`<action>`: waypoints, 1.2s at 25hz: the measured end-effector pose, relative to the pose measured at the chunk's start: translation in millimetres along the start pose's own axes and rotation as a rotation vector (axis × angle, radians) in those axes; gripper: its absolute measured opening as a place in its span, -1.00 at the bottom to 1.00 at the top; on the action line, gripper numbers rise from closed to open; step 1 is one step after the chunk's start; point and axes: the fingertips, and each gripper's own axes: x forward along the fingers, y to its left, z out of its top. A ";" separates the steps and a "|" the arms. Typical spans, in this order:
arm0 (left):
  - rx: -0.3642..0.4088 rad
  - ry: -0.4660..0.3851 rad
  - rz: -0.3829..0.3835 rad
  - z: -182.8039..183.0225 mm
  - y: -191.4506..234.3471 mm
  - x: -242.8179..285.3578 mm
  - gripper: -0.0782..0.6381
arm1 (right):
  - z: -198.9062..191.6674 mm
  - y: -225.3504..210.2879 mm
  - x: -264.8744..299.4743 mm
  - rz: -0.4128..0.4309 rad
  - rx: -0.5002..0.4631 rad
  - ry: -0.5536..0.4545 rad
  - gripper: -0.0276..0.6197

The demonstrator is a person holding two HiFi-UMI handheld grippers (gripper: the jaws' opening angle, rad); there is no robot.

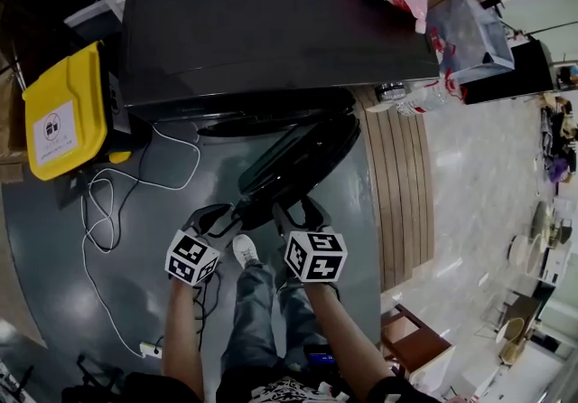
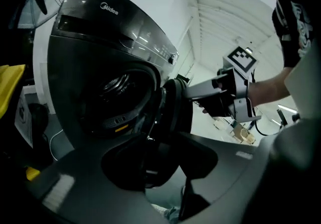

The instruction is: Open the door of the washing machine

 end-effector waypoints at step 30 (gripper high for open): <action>-0.061 -0.141 0.247 16.7 -16.4 4.6 -0.41 | -66.9 -125.4 -111.8 -0.247 -0.213 0.072 -0.44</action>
